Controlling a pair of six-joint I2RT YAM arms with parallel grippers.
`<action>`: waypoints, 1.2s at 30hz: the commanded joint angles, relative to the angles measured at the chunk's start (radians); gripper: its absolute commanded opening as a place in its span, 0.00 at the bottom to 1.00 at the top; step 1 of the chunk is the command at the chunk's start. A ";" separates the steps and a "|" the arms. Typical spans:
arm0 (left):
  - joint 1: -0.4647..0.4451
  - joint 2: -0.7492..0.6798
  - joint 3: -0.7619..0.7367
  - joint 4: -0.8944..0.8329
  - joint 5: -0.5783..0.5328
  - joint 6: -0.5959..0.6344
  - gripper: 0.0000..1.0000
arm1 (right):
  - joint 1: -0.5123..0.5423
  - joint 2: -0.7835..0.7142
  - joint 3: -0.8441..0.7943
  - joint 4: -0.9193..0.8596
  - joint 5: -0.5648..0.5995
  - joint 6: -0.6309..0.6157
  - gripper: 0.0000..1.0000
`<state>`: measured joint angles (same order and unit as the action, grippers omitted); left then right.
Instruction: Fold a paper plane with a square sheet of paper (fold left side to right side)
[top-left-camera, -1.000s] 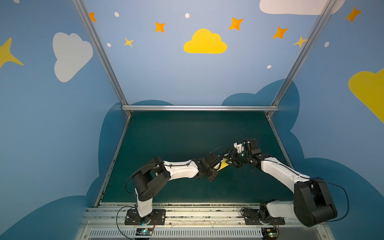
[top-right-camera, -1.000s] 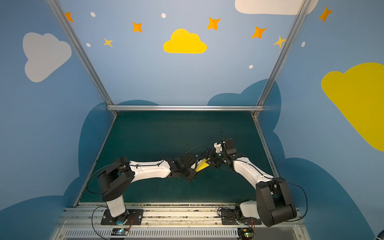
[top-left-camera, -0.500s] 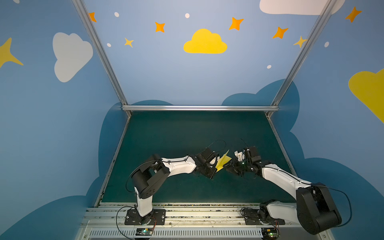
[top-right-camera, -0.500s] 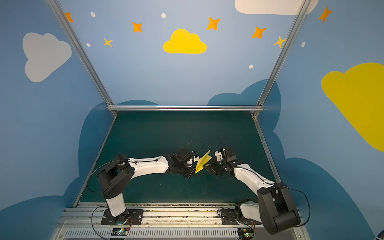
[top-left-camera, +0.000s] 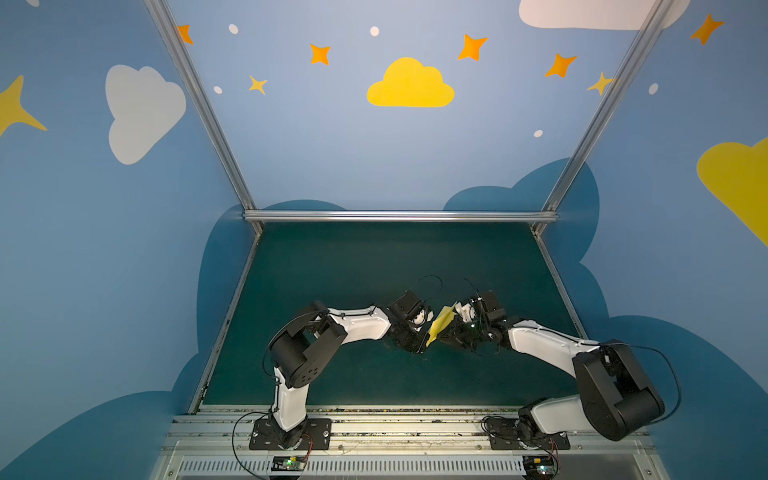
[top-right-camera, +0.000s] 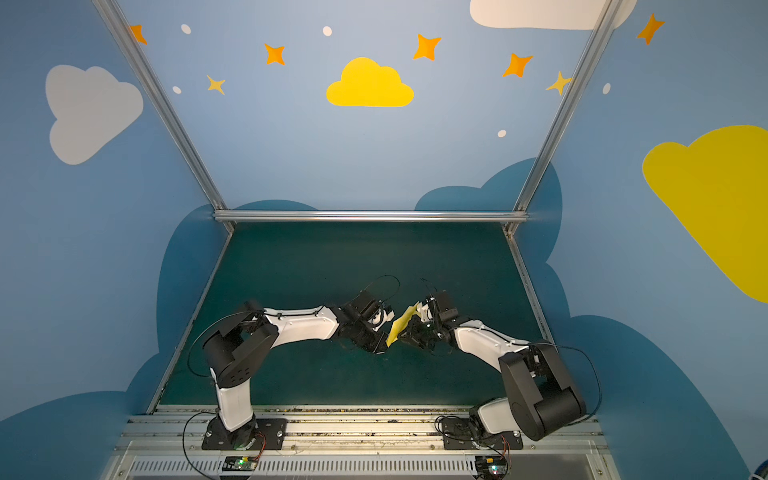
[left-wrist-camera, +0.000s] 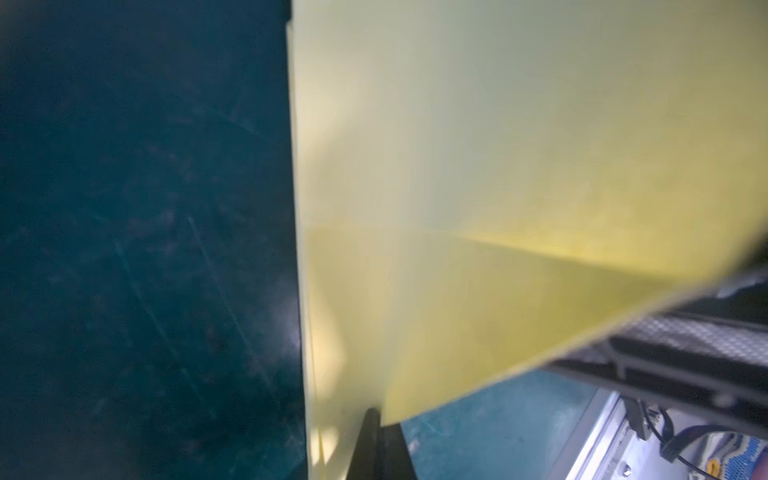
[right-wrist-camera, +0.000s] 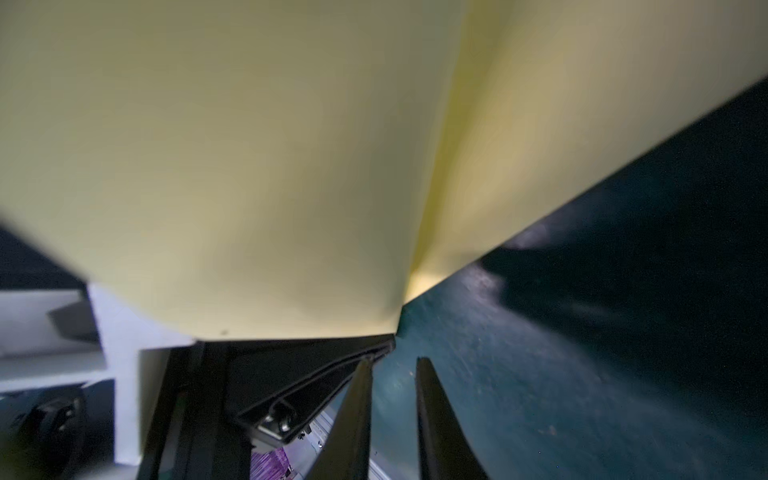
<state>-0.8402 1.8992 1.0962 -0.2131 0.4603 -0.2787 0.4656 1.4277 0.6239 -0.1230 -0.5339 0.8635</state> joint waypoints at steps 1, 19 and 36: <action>0.006 0.015 0.016 -0.014 0.027 -0.004 0.04 | 0.016 0.028 0.040 0.025 0.008 0.004 0.17; 0.013 0.031 0.035 -0.034 0.044 0.005 0.04 | 0.041 0.118 0.108 0.078 0.004 0.030 0.08; 0.015 -0.009 0.030 -0.037 0.027 0.021 0.30 | 0.039 0.186 0.102 0.111 0.027 0.043 0.05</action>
<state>-0.8310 1.9144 1.1156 -0.2287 0.5110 -0.2760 0.5034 1.5959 0.7055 -0.0227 -0.5186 0.9054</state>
